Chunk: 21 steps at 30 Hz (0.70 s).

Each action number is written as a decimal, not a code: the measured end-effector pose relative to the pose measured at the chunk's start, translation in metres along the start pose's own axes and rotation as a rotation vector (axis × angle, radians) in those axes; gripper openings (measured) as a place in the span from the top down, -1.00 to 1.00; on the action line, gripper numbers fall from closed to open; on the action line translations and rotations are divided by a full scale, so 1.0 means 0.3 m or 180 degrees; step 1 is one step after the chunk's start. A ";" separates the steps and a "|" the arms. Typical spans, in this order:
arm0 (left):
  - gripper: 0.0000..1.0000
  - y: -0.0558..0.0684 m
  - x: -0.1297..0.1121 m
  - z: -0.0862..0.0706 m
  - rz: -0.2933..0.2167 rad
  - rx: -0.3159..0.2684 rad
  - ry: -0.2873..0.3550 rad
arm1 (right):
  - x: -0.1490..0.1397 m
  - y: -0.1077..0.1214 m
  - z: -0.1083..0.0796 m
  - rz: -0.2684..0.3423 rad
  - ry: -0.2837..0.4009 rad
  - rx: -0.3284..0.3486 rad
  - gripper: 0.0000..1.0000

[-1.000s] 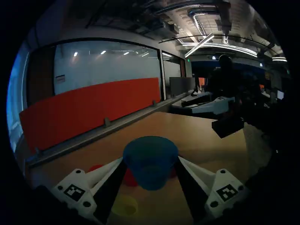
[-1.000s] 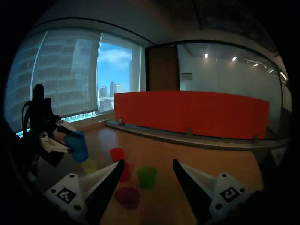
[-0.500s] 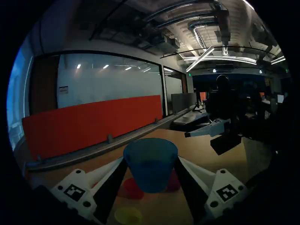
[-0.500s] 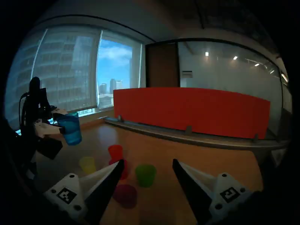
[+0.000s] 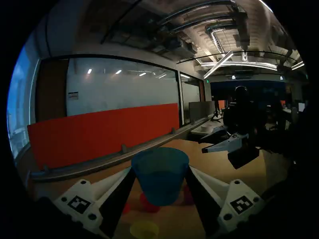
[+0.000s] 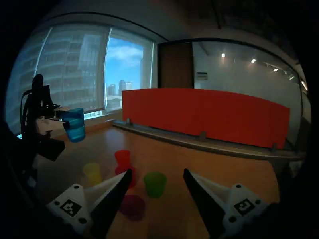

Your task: Pour water

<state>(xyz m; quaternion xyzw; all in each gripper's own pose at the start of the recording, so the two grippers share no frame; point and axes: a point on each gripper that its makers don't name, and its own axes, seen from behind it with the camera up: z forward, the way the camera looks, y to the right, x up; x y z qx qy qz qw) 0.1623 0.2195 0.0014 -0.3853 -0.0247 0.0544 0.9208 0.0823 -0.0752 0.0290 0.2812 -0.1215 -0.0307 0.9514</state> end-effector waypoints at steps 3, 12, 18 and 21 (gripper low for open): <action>-0.70 -0.024 -0.006 -0.004 0.0008 0.0048 -0.0018 | -0.011 0.000 0.020 -0.0003 -0.0029 0.0020 -0.99; -0.70 -0.100 -0.024 -0.022 -0.0017 0.0193 -0.0044 | -0.057 0.001 0.098 0.0005 -0.0142 0.0093 -0.99; -0.70 -0.144 -0.023 -0.046 -0.0001 0.0290 -0.0045 | -0.079 0.002 0.152 -0.0009 -0.0215 0.0139 -0.99; -0.70 -0.164 -0.024 -0.056 0.0005 0.0333 -0.0044 | -0.085 -0.002 0.177 -0.0021 -0.0243 0.0165 -0.99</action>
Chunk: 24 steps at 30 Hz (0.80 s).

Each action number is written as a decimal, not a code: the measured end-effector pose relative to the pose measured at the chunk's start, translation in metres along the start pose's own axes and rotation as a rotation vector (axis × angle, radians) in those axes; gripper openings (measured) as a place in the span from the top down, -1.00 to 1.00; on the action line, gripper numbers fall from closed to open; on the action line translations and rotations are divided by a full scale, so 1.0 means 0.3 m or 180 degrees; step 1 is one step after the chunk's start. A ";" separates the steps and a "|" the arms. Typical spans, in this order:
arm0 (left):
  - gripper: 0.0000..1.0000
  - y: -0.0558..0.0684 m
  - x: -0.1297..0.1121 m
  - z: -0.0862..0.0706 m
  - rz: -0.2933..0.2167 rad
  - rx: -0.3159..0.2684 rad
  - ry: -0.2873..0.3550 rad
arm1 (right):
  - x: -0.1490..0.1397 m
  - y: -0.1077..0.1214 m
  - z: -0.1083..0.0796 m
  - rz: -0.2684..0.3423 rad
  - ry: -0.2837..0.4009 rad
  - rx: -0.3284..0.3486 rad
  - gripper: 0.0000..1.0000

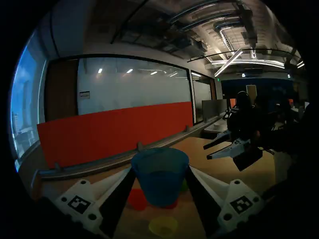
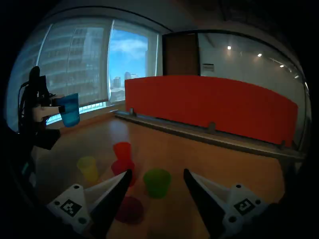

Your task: Pour water

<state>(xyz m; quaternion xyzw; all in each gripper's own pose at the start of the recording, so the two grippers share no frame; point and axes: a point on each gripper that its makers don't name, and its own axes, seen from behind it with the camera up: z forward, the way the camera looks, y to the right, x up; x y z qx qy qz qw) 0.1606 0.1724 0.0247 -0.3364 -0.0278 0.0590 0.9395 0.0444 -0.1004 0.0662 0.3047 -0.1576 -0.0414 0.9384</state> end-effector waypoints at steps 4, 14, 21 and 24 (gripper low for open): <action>-0.70 -0.023 -0.006 -0.006 -0.0009 0.0041 -0.0002 | -0.014 -0.005 0.031 -0.0015 -0.0053 0.0043 -0.99; -0.70 -0.051 -0.023 -0.017 -0.0009 0.0105 -0.0021 | -0.100 0.003 0.108 -0.0098 -0.0311 0.0092 -0.99; -0.70 -0.063 -0.030 -0.025 -0.0009 0.0127 -0.0026 | -0.162 0.011 0.150 -0.0155 -0.0495 0.0110 -0.99; -0.70 -0.068 -0.034 -0.028 0.0002 0.0137 -0.0040 | -0.183 0.009 0.165 -0.0164 -0.0556 0.0129 -0.99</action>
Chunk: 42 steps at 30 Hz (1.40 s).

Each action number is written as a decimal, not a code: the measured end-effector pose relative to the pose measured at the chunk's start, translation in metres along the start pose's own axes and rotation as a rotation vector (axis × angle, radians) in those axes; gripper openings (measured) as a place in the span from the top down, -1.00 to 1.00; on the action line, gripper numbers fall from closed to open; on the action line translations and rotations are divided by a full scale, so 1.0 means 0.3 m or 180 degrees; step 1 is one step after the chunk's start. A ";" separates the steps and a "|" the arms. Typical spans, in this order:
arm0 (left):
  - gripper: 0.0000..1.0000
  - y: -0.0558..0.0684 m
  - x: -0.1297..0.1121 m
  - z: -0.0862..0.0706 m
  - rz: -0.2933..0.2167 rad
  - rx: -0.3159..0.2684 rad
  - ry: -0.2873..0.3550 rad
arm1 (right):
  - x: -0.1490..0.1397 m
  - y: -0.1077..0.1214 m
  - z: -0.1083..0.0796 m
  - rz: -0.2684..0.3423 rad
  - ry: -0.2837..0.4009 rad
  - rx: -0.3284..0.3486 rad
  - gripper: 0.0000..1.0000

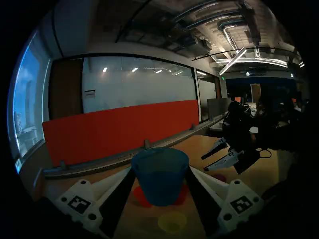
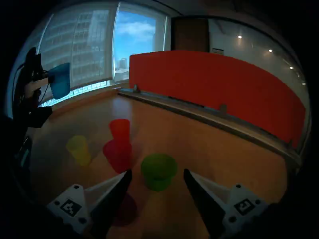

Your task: Pour water

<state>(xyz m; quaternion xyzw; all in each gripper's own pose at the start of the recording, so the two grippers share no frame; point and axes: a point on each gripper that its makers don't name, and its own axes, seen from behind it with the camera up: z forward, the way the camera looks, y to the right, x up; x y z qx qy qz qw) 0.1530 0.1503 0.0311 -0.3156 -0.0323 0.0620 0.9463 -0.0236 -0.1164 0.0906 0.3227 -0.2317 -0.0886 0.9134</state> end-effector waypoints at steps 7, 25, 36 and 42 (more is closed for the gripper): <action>-0.70 -0.005 -0.009 -0.003 -0.0009 0.0001 -0.0009 | -0.045 -0.002 0.050 -0.0031 -0.0153 0.0025 -0.99; -0.70 -0.033 -0.038 0.002 -0.0025 0.0015 -0.0049 | -0.112 0.012 0.158 -0.0109 -0.0467 0.0047 -1.00; -0.70 -0.037 -0.051 0.005 -0.0029 0.0011 -0.0067 | -0.123 0.022 0.219 -0.0115 -0.0566 0.0051 -0.99; -0.70 -0.045 -0.063 0.003 -0.0033 0.0015 -0.0084 | -0.122 0.020 0.248 -0.0108 -0.0610 0.0059 -0.98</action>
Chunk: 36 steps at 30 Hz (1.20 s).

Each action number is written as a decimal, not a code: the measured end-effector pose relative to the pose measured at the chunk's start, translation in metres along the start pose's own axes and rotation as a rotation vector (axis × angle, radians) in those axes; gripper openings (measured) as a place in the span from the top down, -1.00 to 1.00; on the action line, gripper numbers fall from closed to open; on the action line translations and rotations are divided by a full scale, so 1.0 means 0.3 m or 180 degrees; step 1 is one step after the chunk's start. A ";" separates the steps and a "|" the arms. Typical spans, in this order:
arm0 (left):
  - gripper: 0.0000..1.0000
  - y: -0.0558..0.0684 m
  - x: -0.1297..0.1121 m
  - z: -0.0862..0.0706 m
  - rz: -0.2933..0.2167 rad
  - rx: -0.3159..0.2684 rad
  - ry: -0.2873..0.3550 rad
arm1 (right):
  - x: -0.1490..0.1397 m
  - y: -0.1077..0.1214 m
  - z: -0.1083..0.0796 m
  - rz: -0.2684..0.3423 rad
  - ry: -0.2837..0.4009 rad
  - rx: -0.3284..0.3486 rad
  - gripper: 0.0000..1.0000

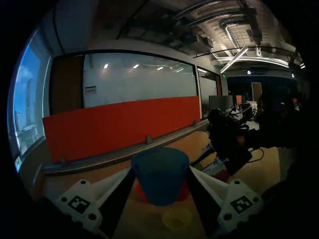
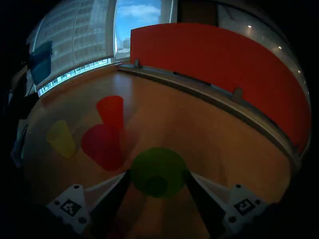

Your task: Pour water

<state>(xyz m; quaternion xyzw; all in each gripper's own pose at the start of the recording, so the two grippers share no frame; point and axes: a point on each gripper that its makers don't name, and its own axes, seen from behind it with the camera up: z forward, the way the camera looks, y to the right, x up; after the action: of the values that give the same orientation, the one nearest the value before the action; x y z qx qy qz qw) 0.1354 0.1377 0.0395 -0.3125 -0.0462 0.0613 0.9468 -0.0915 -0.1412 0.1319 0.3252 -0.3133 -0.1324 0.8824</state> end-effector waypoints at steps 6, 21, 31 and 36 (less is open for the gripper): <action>-0.70 -0.008 -0.005 -0.004 -0.0016 0.0006 -0.0003 | -0.002 0.003 0.011 0.0011 -0.0018 -0.0009 -0.84; -0.70 0.004 0.003 -0.009 -0.0012 -0.0019 -0.0014 | 0.084 0.002 -0.094 0.0041 0.0222 -0.0050 -0.83; -0.70 0.027 0.020 -0.018 0.0012 -0.0025 -0.0005 | 0.168 -0.049 -0.234 -0.0064 0.0456 -0.0065 -0.83; -0.70 0.042 0.032 -0.029 0.0025 -0.0037 0.0007 | 0.202 -0.071 -0.293 -0.0108 0.0576 -0.0077 -0.83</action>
<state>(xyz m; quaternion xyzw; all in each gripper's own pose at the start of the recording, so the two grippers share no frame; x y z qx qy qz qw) 0.1448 0.1440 0.0255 -0.3182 -0.0442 0.0644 0.9448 0.0108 -0.1407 0.0941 0.3304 -0.2252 -0.1212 0.9085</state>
